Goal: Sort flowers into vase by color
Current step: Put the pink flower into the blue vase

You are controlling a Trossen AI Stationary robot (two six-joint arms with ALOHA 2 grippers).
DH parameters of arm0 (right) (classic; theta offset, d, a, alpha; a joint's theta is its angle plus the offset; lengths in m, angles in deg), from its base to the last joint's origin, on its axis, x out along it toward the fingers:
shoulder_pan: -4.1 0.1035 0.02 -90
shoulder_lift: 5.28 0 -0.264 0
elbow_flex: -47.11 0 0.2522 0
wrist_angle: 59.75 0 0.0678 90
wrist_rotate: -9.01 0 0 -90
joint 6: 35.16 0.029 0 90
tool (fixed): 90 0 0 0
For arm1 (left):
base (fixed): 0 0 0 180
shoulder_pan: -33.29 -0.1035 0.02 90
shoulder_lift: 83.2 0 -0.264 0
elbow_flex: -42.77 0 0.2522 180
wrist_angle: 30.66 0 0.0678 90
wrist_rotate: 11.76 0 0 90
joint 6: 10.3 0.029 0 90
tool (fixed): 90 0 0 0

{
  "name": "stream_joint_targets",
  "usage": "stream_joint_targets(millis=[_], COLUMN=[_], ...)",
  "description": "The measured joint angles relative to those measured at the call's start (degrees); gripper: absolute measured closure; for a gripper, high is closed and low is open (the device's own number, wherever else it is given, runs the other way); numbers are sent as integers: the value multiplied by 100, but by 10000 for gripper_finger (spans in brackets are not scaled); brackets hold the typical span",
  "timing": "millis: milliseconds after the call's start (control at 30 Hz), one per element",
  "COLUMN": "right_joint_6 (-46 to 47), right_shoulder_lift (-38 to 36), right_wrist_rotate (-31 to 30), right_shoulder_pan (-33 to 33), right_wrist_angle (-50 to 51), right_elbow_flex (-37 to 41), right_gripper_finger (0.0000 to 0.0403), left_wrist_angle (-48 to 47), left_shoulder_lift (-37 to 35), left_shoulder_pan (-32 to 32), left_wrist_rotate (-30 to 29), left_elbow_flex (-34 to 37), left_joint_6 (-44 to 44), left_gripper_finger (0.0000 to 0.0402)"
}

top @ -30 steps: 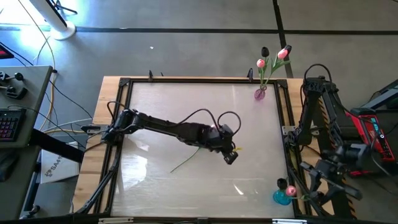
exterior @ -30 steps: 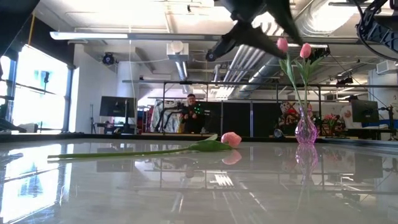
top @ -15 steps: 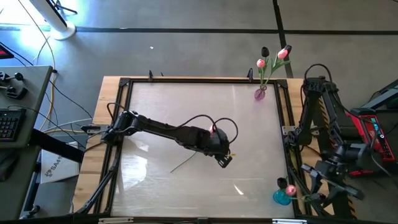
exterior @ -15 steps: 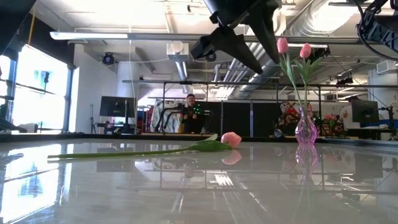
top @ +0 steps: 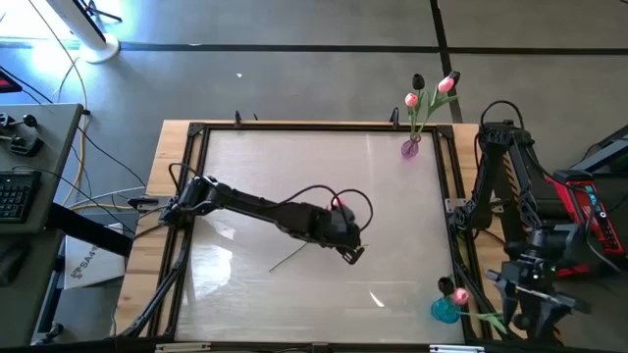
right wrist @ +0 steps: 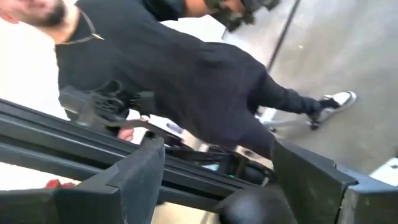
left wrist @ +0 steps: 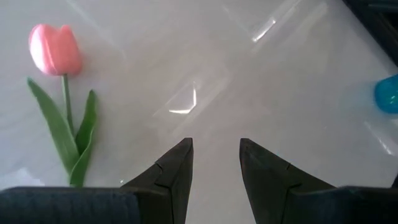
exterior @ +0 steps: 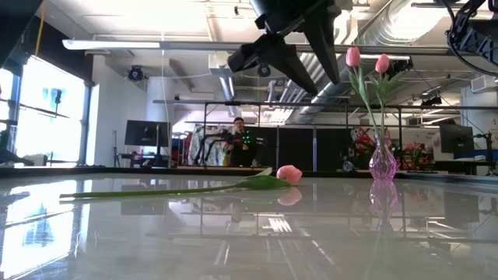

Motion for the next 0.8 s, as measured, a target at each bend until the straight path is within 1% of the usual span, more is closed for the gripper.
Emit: stream_joint_targets(millis=[100, 300, 467, 600, 667, 800], right_joint_6=[-121, -420, -638, -596, -594, -592], right_shoulder_lift=[-57, -138, -137, -135, -129, -121], right_wrist_rotate=[-79, -571, -814, -1094, -1248, -1464], right_shoulder_pan=[-2, -2, -2, -2, -2, -2], right_wrist_angle=[-205, -641, -896, -900, -900, -900], right_elbow_flex=[0, 0, 0, 0, 0, 0], right_gripper_finger=[121, 121, 121, 121, 121, 121], left_wrist_angle=[-290, -994, -1001, -1107, -1009, -930], left_shoulder_lift=[0, 0, 2, 4, 2, 7], left_shoulder_pan=[4, 53, -42, -255, -353, -486], left_wrist_rotate=[-38, -253, 194, 338, 395, 735], left_elbow_flex=[0, 222, 537, 823, 1002, 1316], left_joint_6=[-127, -429, -372, -421, -428, -431], left_gripper_finger=[280, 280, 280, 280, 280, 280])
